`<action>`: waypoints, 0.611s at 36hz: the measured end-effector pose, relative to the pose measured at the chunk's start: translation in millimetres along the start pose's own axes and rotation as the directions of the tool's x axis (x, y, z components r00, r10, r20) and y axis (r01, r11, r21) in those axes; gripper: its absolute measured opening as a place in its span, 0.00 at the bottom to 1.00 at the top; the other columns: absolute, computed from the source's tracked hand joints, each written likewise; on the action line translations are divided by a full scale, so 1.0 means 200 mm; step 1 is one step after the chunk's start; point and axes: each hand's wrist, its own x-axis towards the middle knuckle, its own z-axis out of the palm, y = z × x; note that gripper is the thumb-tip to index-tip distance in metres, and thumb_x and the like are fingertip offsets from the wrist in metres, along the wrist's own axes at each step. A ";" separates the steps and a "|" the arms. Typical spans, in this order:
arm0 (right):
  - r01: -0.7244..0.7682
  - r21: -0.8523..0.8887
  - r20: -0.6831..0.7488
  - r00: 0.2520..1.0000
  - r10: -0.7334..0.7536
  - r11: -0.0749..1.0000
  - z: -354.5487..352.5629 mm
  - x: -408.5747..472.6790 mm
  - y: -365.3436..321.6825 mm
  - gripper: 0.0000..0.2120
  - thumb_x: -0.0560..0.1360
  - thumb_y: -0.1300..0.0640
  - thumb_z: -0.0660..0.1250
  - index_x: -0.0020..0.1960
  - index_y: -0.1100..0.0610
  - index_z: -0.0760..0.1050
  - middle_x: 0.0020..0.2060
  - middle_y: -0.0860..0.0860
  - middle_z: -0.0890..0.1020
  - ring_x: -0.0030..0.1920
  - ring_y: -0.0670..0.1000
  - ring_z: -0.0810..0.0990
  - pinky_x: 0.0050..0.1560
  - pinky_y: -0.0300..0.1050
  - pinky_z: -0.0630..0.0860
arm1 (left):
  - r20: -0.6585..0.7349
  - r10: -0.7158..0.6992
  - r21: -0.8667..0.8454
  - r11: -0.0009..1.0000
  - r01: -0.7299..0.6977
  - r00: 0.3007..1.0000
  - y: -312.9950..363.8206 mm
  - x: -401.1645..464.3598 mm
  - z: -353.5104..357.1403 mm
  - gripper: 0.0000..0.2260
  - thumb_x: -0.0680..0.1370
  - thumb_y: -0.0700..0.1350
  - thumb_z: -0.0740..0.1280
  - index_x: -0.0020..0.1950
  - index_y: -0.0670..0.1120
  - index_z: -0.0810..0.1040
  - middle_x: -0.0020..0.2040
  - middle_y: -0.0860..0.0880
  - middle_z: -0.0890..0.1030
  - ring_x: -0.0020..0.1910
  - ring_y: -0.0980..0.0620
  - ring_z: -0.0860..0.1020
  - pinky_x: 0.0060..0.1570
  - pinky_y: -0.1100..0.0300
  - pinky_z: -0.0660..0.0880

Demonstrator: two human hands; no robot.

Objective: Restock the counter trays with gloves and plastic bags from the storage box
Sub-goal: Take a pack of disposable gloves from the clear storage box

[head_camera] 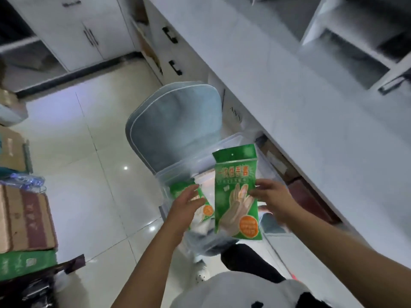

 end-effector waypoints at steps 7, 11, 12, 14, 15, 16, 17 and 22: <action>0.046 0.219 0.116 0.991 -0.073 0.975 -0.27 -0.52 -0.01 0.13 0.73 0.69 0.67 0.58 0.64 0.80 0.54 0.67 0.82 0.48 0.61 0.81 0.50 0.55 0.79 | 0.494 -0.048 -0.121 0.985 0.123 0.868 -0.02 -0.15 0.16 0.20 0.77 0.38 0.69 0.68 0.48 0.76 0.60 0.37 0.82 0.55 0.40 0.81 0.58 0.41 0.76; 0.080 0.297 0.015 0.996 -0.088 0.952 -0.45 -0.75 0.03 0.13 0.74 0.69 0.66 0.59 0.66 0.78 0.50 0.63 0.84 0.42 0.55 0.84 0.36 0.44 0.80 | 0.579 -0.002 -0.105 0.991 0.077 0.816 -0.01 -0.22 0.32 0.22 0.74 0.36 0.71 0.67 0.47 0.77 0.56 0.37 0.83 0.50 0.40 0.82 0.50 0.43 0.80; 0.097 0.299 -0.036 0.995 -0.091 0.949 -0.49 -0.79 0.04 0.12 0.75 0.68 0.66 0.58 0.65 0.79 0.49 0.61 0.85 0.41 0.54 0.84 0.35 0.44 0.80 | 0.601 0.014 -0.096 0.994 0.056 0.799 0.01 -0.24 0.37 0.23 0.72 0.36 0.72 0.66 0.47 0.78 0.56 0.39 0.83 0.49 0.42 0.83 0.46 0.46 0.80; 0.123 0.332 -0.140 0.987 -0.080 0.935 -0.59 -0.87 0.06 0.09 0.75 0.65 0.67 0.53 0.61 0.81 0.46 0.58 0.85 0.40 0.53 0.83 0.34 0.42 0.79 | 0.632 0.040 -0.077 0.997 0.012 0.774 0.05 -0.27 0.46 0.25 0.69 0.38 0.75 0.65 0.48 0.79 0.56 0.40 0.84 0.48 0.43 0.84 0.41 0.50 0.81; 0.135 0.356 -0.181 0.981 -0.073 0.925 -0.63 -0.90 0.07 0.08 0.75 0.63 0.67 0.53 0.60 0.82 0.46 0.57 0.85 0.41 0.52 0.83 0.36 0.43 0.78 | 0.638 0.043 -0.061 0.998 -0.005 0.769 0.08 -0.28 0.50 0.26 0.68 0.39 0.77 0.65 0.48 0.79 0.56 0.40 0.84 0.47 0.43 0.85 0.40 0.50 0.81; 0.149 0.377 -0.207 0.976 -0.073 0.914 -0.68 -0.93 0.08 0.09 0.76 0.60 0.67 0.54 0.59 0.82 0.47 0.56 0.84 0.43 0.52 0.82 0.39 0.44 0.78 | 0.639 0.045 -0.044 0.999 -0.022 0.768 0.11 -0.30 0.56 0.26 0.66 0.38 0.77 0.64 0.48 0.79 0.55 0.40 0.84 0.46 0.43 0.85 0.39 0.51 0.81; 0.162 0.394 -0.221 0.972 -0.077 0.905 -0.72 -0.96 0.09 0.12 0.76 0.58 0.65 0.56 0.59 0.81 0.49 0.56 0.84 0.46 0.53 0.81 0.44 0.46 0.77 | 0.637 0.051 -0.029 0.999 -0.042 0.769 0.14 -0.31 0.61 0.27 0.65 0.38 0.77 0.64 0.48 0.79 0.55 0.40 0.85 0.46 0.44 0.85 0.39 0.51 0.81; 0.221 0.435 -0.294 0.951 -0.094 0.873 -0.92 -1.01 0.09 0.15 0.77 0.51 0.63 0.60 0.52 0.79 0.55 0.56 0.85 0.56 0.56 0.83 0.58 0.55 0.77 | 0.601 0.121 0.032 0.984 -0.175 0.790 0.27 -0.37 0.86 0.21 0.69 0.36 0.73 0.60 0.51 0.80 0.49 0.43 0.87 0.42 0.45 0.86 0.32 0.56 0.80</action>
